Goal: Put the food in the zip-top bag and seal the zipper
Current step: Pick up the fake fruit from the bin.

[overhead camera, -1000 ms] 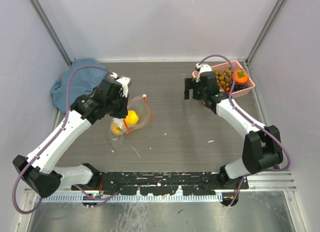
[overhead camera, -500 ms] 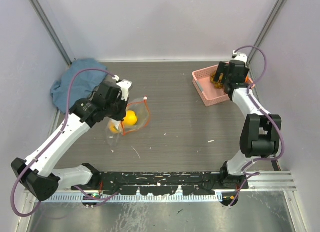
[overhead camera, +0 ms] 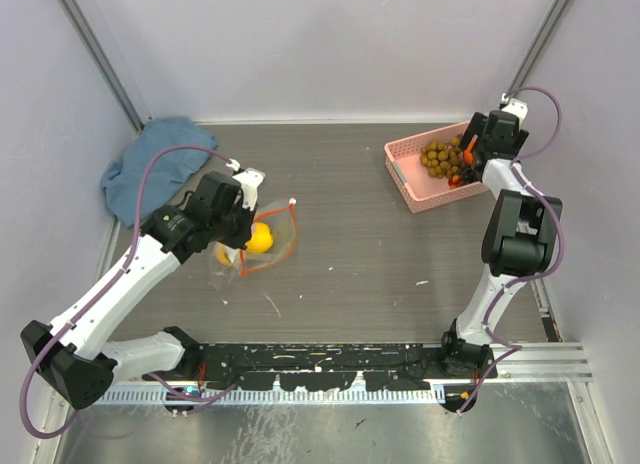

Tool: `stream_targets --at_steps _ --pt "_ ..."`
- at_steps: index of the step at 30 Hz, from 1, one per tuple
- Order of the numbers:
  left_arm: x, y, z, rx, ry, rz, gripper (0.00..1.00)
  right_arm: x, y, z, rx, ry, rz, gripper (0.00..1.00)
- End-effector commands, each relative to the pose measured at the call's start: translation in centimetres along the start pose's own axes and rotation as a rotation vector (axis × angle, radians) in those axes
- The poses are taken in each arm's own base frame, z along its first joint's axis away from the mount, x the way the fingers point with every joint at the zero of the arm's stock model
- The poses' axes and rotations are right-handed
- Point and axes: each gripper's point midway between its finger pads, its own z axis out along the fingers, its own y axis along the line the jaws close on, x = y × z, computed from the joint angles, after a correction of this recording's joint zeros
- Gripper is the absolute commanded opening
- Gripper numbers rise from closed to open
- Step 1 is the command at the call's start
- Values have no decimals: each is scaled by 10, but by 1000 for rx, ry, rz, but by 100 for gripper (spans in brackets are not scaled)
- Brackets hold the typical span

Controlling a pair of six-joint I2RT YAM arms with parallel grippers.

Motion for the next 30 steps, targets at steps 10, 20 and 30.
stream_targets --at_steps 10,20,30 --pt "-11 -1 1 -1 -48 13 0 11 6 37 -106 17 -12 100" --pt "-10 0 5 -5 -36 12 0 23 6 49 -109 46 -47 100" --pt "-9 -1 7 -5 -28 11 0 42 0 62 -82 91 -109 100"
